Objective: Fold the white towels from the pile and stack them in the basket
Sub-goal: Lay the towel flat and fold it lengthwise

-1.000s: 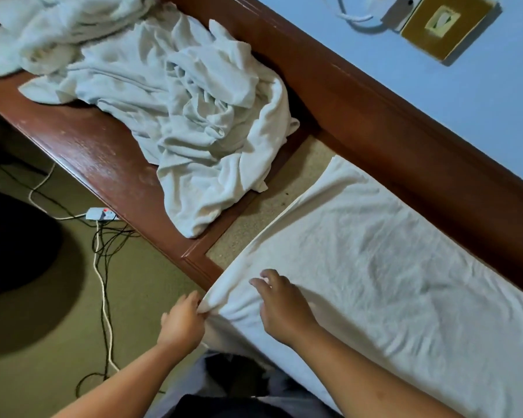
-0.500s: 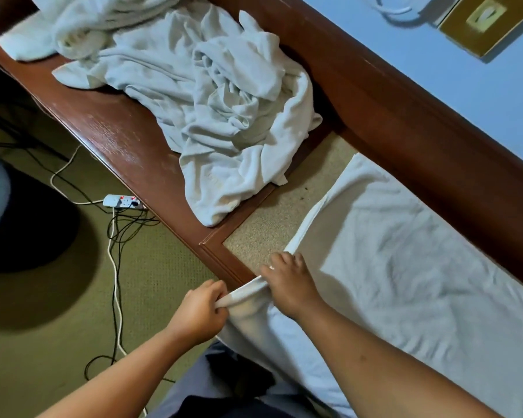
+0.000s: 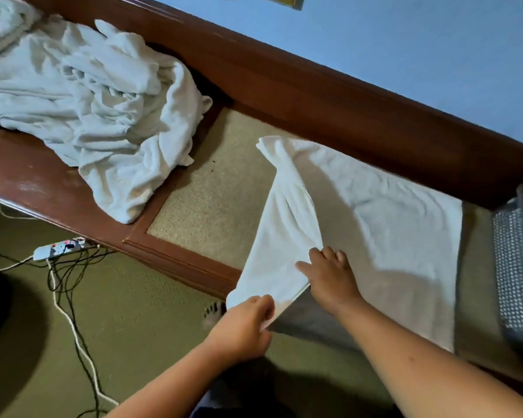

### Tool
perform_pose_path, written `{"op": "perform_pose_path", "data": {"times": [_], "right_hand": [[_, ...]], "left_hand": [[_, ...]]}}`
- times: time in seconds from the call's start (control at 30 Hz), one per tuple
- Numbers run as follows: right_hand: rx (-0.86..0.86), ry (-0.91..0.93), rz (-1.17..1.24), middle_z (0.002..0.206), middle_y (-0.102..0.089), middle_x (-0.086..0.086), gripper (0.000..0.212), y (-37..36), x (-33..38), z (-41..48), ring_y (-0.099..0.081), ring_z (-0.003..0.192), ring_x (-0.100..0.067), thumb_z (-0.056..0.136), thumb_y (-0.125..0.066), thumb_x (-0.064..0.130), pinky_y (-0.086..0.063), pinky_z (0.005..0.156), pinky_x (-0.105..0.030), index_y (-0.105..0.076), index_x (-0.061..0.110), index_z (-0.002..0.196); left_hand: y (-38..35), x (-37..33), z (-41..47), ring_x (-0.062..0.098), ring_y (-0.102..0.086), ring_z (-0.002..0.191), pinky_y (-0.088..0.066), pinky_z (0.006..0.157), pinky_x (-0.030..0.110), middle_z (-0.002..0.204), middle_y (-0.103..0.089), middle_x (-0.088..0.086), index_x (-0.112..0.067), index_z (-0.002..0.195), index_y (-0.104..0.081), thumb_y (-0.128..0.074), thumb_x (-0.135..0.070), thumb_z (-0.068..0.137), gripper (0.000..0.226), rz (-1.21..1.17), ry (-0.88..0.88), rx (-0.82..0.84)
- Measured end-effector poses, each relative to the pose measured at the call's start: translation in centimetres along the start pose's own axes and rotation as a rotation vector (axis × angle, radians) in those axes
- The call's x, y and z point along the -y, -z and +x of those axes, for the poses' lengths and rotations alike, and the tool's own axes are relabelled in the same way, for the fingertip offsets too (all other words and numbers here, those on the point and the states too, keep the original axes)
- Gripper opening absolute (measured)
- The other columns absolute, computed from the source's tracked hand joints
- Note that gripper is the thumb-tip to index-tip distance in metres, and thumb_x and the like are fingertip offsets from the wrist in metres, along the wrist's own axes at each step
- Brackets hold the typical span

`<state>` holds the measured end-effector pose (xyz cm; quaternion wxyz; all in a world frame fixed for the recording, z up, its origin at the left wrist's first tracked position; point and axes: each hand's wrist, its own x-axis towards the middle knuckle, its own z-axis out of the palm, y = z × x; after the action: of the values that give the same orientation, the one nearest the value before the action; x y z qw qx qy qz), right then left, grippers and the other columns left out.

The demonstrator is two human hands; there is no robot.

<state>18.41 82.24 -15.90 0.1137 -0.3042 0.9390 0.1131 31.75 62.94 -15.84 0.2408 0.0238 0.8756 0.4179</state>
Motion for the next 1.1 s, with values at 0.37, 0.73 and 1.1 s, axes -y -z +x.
{"op": "perform_pose_path", "data": {"times": [0.37, 0.73, 1.1], "right_hand": [[0.306, -0.635, 0.273, 0.140, -0.046, -0.002, 0.055, -6.5, -4.8, -19.4, -0.044, 0.127, -0.024, 0.098, -0.049, 0.041, -0.039, 0.103, -0.038, -0.035, 0.028, 0.149], [0.455, -0.830, 1.265, 0.144, -0.049, -0.005, 0.063, -10.0, 2.0, -16.8, -0.053, 0.125, -0.022, 0.092, -0.065, 0.045, -0.044, 0.106, -0.037, -0.043, 0.022, 0.147], [0.497, -0.799, 1.863, 0.155, -0.040, 0.004, 0.085, -11.2, 6.4, -15.6, -0.035, 0.144, -0.023, 0.085, -0.069, 0.057, -0.028, 0.116, -0.040, -0.033, 0.023, 0.154]], "left_hand": [[-5.6, 7.0, 2.1, 0.028, -0.066, 0.083, -0.046, 0.066, 0.037, 0.085, -0.069, 0.008, -0.008, 0.097, -0.066, -0.082, -0.050, 0.077, 0.049, -0.352, 0.657, -0.215], [-8.1, 3.5, -1.4, 0.028, -0.071, 0.089, -0.056, 0.082, 0.047, 0.091, -0.076, 0.009, -0.015, 0.089, -0.074, -0.075, -0.037, 0.084, 0.023, -0.420, 0.559, -0.030], [-8.6, 2.2, -6.9, 0.014, -0.057, 0.062, -0.047, 0.054, 0.028, 0.077, -0.064, 0.007, -0.009, 0.094, -0.054, -0.077, -0.026, 0.082, 0.032, -0.903, 0.556, -0.267]]}}
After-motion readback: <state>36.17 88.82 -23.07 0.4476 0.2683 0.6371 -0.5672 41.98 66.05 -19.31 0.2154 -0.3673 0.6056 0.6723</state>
